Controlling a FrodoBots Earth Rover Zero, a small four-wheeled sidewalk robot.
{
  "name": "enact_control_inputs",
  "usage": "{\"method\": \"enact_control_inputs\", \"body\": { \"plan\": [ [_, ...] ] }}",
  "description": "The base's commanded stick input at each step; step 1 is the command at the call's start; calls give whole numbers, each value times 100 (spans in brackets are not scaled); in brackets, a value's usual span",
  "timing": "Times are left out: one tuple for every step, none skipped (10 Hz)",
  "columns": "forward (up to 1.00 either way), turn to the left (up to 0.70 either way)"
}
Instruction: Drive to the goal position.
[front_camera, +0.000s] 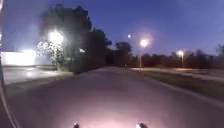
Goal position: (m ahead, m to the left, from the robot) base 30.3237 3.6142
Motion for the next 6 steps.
{"method": "enact_control_inputs", "body": {
  "plan": [
    [100, 0],
    [100, 0],
    [100, 0],
    [100, 0],
    [100, 0],
    [100, 0]
  ]
}}
